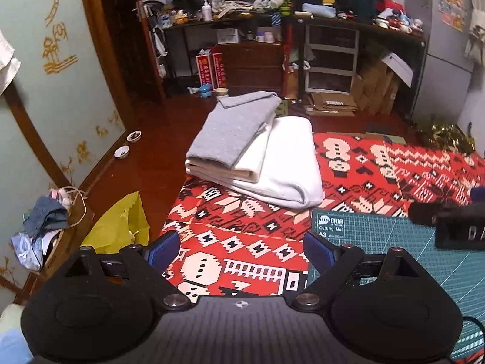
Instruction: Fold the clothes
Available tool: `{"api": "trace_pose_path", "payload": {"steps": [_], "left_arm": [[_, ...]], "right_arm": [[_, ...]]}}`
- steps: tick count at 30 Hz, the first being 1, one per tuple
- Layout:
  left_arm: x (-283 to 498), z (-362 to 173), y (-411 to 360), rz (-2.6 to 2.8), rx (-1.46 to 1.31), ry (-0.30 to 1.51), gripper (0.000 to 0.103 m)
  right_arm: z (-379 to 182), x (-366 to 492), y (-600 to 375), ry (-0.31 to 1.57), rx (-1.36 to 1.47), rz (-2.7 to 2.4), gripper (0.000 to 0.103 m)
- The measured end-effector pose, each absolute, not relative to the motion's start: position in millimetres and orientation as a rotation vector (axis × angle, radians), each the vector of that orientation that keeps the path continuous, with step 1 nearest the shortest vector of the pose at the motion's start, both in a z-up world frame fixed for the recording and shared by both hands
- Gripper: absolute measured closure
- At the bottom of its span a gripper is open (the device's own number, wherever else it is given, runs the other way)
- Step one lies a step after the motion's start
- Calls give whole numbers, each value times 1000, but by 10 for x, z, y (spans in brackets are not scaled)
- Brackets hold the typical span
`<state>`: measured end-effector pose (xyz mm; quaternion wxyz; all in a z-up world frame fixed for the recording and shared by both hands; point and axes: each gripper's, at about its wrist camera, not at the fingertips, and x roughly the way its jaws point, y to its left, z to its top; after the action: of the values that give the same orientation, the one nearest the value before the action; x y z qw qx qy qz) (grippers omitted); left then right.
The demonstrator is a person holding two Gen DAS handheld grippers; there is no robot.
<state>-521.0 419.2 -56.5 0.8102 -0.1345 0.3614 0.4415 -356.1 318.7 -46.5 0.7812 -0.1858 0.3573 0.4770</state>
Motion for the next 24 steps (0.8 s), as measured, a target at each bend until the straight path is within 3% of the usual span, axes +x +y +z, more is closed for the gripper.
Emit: {"api": "trace_pose_path", "payload": {"steps": [9, 24], "left_arm": [[-5321, -375, 4237, 1010, -334, 778, 12], [-5432, -303, 4250, 1026, -362, 789, 11]], "right_arm": [[-187, -3831, 3225, 700, -426, 1063, 0], [-165, -4018, 3303, 745, -443, 1126, 0]]}}
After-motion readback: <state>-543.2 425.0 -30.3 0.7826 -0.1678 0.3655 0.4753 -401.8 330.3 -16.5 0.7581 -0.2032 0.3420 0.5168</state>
